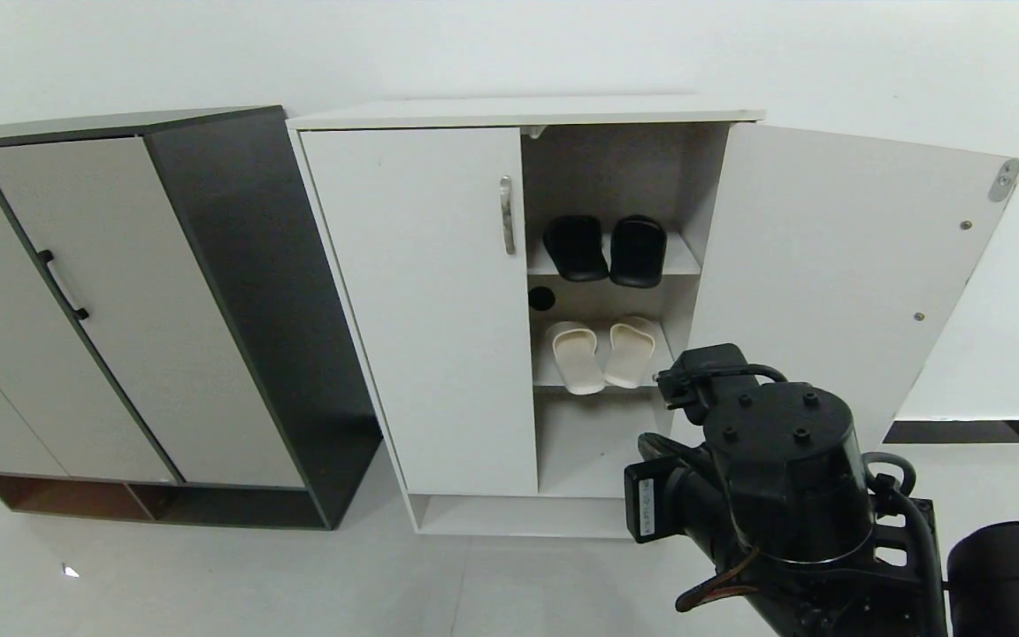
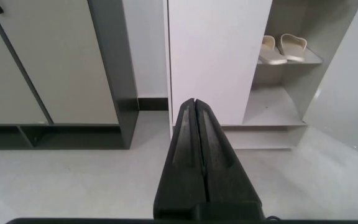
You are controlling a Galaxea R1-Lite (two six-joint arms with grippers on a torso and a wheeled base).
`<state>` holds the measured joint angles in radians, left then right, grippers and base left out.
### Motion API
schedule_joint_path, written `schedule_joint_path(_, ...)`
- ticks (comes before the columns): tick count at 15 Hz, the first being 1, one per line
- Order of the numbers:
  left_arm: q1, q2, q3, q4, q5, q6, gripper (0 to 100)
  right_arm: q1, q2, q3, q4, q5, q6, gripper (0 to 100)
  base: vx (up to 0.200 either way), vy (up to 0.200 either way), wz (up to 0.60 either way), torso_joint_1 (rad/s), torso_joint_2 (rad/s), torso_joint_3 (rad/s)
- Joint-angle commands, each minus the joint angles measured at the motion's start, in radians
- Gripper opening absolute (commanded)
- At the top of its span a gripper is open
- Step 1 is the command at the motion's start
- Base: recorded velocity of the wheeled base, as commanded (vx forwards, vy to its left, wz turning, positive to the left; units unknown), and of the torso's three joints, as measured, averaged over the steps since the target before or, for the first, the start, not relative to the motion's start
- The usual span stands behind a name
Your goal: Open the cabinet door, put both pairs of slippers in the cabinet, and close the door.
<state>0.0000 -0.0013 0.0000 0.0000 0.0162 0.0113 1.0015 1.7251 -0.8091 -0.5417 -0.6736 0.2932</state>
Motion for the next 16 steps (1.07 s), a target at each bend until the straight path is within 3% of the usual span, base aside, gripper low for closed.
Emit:
schedule_joint_path(1,0.000,0.001,0.000,0.000,-0.001,-0.001,0,0.000,0.010,0.007,-0.007,0.000,0.000,0,0.000,0.000,0.00,0.000,0.00,0.000)
schedule_joint_path(14,0.000,0.001,0.000,-0.002,0.001,-0.001,0,-0.001,0.024,0.018,-0.012,0.003,-0.014,0,0.000,0.000,0.00,0.000,-0.01,-0.002)
schedule_joint_path(16,0.000,0.001,0.000,0.000,0.001,-0.001,0,-0.001,0.024,0.018,-0.012,0.003,-0.014,0,0.000,0.000,0.00,0.005,-0.21,-0.278)
